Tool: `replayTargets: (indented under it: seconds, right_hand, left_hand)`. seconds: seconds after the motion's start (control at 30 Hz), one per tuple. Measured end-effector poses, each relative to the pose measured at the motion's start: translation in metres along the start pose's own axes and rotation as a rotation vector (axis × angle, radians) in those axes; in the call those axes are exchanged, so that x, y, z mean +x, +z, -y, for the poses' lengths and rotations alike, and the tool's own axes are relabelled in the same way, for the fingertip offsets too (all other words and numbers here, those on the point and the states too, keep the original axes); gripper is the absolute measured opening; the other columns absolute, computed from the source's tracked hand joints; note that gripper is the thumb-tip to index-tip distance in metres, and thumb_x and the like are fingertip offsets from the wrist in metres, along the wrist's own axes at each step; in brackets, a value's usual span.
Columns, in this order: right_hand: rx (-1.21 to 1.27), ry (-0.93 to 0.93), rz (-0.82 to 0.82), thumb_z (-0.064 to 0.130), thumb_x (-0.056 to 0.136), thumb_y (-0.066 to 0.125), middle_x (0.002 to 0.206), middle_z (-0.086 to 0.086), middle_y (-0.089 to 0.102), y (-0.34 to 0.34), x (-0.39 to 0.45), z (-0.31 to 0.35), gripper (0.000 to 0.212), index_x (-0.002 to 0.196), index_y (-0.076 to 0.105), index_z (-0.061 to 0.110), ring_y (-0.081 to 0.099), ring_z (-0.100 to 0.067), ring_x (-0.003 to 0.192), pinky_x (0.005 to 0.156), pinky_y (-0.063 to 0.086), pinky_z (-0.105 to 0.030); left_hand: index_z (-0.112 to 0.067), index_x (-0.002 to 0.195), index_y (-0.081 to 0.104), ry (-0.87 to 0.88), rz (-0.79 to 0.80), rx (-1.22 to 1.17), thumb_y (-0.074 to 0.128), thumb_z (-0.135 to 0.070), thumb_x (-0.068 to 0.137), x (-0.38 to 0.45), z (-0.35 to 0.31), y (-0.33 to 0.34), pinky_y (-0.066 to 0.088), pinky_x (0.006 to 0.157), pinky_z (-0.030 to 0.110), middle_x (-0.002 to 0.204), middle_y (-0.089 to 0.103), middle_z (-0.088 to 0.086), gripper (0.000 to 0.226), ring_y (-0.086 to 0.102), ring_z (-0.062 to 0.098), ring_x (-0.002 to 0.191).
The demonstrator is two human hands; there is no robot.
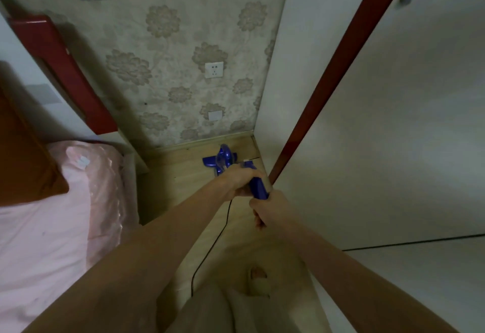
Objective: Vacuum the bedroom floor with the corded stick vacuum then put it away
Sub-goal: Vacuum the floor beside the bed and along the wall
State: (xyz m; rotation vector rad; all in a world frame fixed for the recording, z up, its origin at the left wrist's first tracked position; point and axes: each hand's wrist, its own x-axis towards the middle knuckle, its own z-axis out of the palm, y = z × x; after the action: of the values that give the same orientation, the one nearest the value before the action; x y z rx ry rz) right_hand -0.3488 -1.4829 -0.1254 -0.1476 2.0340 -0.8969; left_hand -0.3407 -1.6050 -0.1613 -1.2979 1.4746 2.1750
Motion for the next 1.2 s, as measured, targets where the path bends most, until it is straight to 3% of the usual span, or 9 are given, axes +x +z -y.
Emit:
replayTargets:
  seconds: [0.13,0.23,0.3,0.63,0.8,0.9,1.0,1.2]
  right_hand:
    - [-0.034,-0.010,0.051,0.009,0.090,0.057,0.060,-0.004,0.055,-0.012,0.030,0.002,0.006,0.088,0.052,0.009,0.051,-0.009,0.042,0.039,0.042,-0.018]
    - [-0.083,-0.015,0.120,0.007,0.089,0.057,0.057,-0.003,0.055,-0.028,0.057,0.012,0.011,0.082,0.050,0.011,0.050,-0.007,0.036,0.042,0.044,-0.020]
    - [-0.101,-0.009,0.150,0.007,0.089,0.057,0.057,-0.003,0.054,-0.044,0.073,0.021,0.013,0.080,0.048,0.012,0.051,-0.009,0.040,0.045,0.045,-0.021]
    - [-0.032,-0.005,0.227,0.006,0.091,0.057,0.068,-0.005,0.052,-0.100,0.101,0.055,0.007,0.092,0.050,0.009,0.053,-0.013,0.053,0.046,0.051,-0.023]
    - [-0.041,-0.024,0.172,0.006,0.092,0.057,0.067,-0.005,0.052,-0.128,0.084,0.050,0.008,0.088,0.050,0.009,0.052,-0.014,0.052,0.045,0.048,-0.023]
    - [-0.027,-0.008,0.145,0.007,0.091,0.058,0.066,-0.006,0.053,-0.140,0.076,0.040,0.014,0.103,0.052,0.002,0.052,-0.013,0.051,0.041,0.045,-0.020]
    - [-0.006,0.010,0.121,0.007,0.091,0.057,0.068,-0.006,0.054,-0.130,0.076,0.031,0.015,0.104,0.050,0.003,0.053,-0.014,0.051,0.042,0.046,-0.019]
    - [0.016,0.014,0.146,0.005,0.090,0.057,0.068,-0.006,0.053,-0.106,0.092,0.027,0.011,0.099,0.050,0.007,0.052,-0.014,0.051,0.043,0.049,-0.022]
  left_hand:
    - [-0.002,0.122,0.050,-0.015,-0.062,-0.041,0.070,-0.008,0.085,0.024,-0.010,0.006,0.058,0.073,0.035,0.111,0.063,0.017,0.043,0.066,0.025,0.090]
    - [0.000,0.124,0.051,-0.037,-0.114,-0.096,0.068,-0.008,0.087,0.043,-0.023,0.011,0.054,0.090,0.042,0.114,0.062,0.019,0.042,0.063,0.031,0.100]
    - [0.000,0.124,0.051,-0.031,-0.127,-0.117,0.069,-0.009,0.087,0.055,-0.035,0.019,0.053,0.093,0.043,0.114,0.061,0.018,0.043,0.063,0.032,0.104]
    - [-0.001,0.122,0.052,-0.015,-0.150,-0.140,0.068,-0.010,0.087,0.074,-0.087,0.054,0.053,0.085,0.035,0.108,0.061,0.013,0.040,0.062,0.022,0.087]
    - [-0.006,0.094,0.052,-0.019,-0.090,-0.143,0.067,-0.009,0.088,0.063,-0.092,0.079,0.053,0.082,0.034,0.094,0.060,0.009,0.017,0.062,0.019,0.079]
    - [-0.003,0.109,0.049,-0.011,-0.067,-0.093,0.069,-0.011,0.087,0.060,-0.091,0.093,0.054,0.080,0.035,0.093,0.061,0.010,0.031,0.063,0.019,0.080]
    - [-0.002,0.121,0.048,-0.017,-0.063,-0.045,0.069,-0.012,0.087,0.063,-0.083,0.092,0.054,0.076,0.034,0.099,0.062,0.011,0.041,0.064,0.020,0.082]
    - [-0.001,0.123,0.051,-0.024,-0.121,-0.084,0.069,-0.012,0.087,0.079,-0.069,0.074,0.056,0.074,0.033,0.109,0.064,0.016,0.042,0.065,0.026,0.092]
